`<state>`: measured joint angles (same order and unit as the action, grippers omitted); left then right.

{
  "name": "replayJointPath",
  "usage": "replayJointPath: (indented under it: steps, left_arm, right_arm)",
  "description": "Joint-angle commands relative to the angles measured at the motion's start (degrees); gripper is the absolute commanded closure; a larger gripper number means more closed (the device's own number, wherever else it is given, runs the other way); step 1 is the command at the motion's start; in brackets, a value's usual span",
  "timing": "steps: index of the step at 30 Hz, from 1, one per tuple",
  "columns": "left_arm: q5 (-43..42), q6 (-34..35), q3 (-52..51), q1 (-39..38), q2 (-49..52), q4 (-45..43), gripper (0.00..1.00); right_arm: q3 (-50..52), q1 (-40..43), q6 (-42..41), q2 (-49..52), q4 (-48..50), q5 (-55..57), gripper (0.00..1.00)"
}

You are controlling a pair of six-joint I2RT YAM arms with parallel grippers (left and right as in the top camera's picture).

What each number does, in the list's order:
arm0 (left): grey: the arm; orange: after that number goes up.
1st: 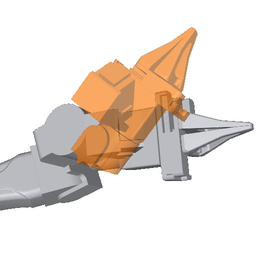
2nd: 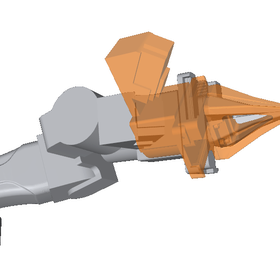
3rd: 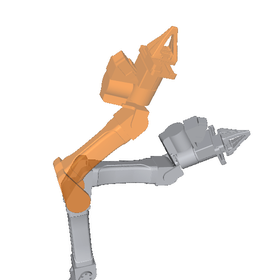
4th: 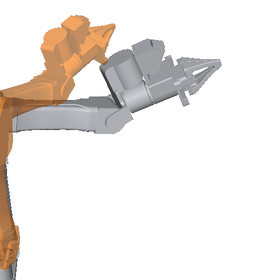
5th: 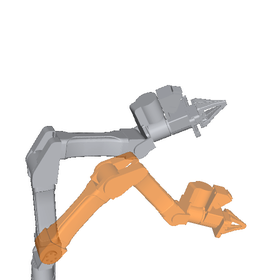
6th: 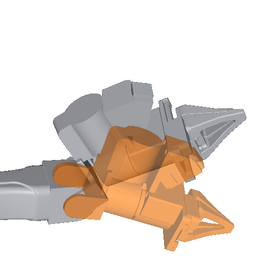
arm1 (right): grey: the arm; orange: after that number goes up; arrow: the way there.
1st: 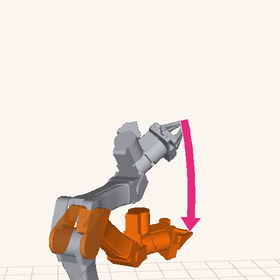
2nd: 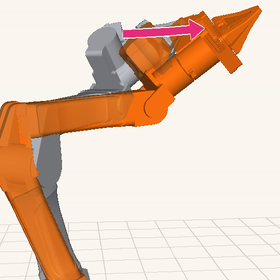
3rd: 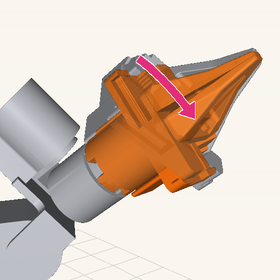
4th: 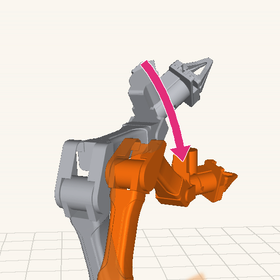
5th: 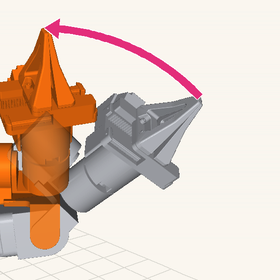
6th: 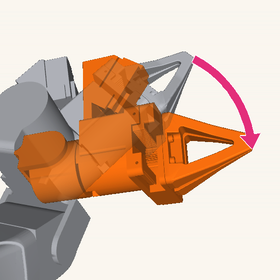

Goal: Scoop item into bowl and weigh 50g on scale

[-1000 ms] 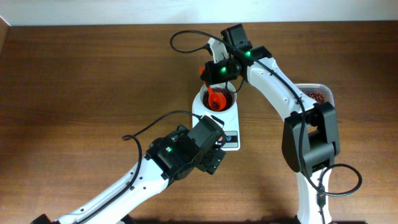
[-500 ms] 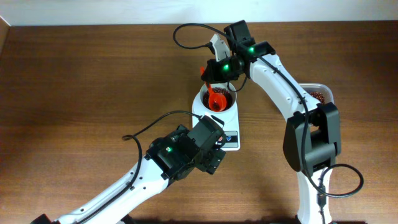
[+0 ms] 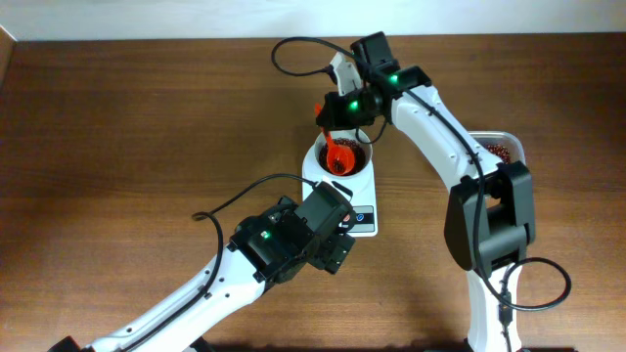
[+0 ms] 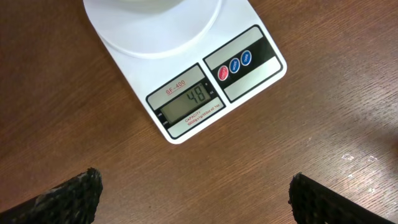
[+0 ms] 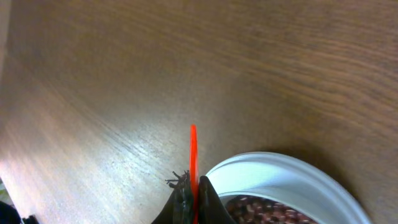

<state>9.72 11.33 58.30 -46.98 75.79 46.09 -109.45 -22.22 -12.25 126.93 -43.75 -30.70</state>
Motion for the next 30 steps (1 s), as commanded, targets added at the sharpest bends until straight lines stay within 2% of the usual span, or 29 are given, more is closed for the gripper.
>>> replayJointPath:
  steps: [1, 10, 11, 13, 16, 19, 24, 26, 28, 30]
  left_arm:
    - [0.61, -0.72, 0.94, -0.11, -0.92, 0.04, 0.01]
    - [0.61, -0.72, 0.94, -0.11, -0.92, 0.04, 0.01]
    - [0.61, -0.72, 0.94, -0.11, -0.92, 0.04, 0.01]
    - [0.61, -0.72, 0.94, -0.11, -0.92, 0.04, 0.01]
    - [0.61, -0.72, 0.94, -0.11, -0.92, 0.04, 0.01]
    - [0.61, -0.72, 0.94, -0.11, -0.92, 0.04, 0.01]
    - [0.61, -0.72, 0.94, -0.11, -0.92, 0.04, 0.01]
    - [0.61, -0.72, 0.94, -0.11, -0.92, 0.04, 0.01]
    - [0.61, -0.72, 0.94, -0.11, -0.92, 0.04, 0.01]
    - [0.61, -0.72, 0.94, -0.11, -0.92, 0.04, 0.01]
  right_arm:
    - [-1.03, -2.14, -0.26, -0.39, -1.77, 0.5, 0.96]
    - [-2.82, -1.2, -0.24, -0.9, -2.29, -1.31, 0.96]
    - [-5.51, -0.55, -0.26, -1.2, -3.37, -0.07, 0.96]
    - [-13.44, -0.26, -0.24, -1.22, -11.39, 6.12, 0.96]
    - [-16.28, -0.26, -0.02, -1.22, -16.81, 10.29, 0.96]
    - [-16.26, -0.46, 5.01, -1.22, -18.71, 11.04, 0.96]
    - [-18.75, -3.37, 6.64, -1.25, -21.03, 16.5, 0.96]
    - [-18.73, -5.84, 10.25, -1.2, -21.03, 17.11, 0.96]
    - [-18.71, -9.01, 11.41, -1.2, -20.28, 31.56, 0.96]
    - [-18.71, -10.38, 12.26, -1.09, -18.99, 34.49, 0.96]
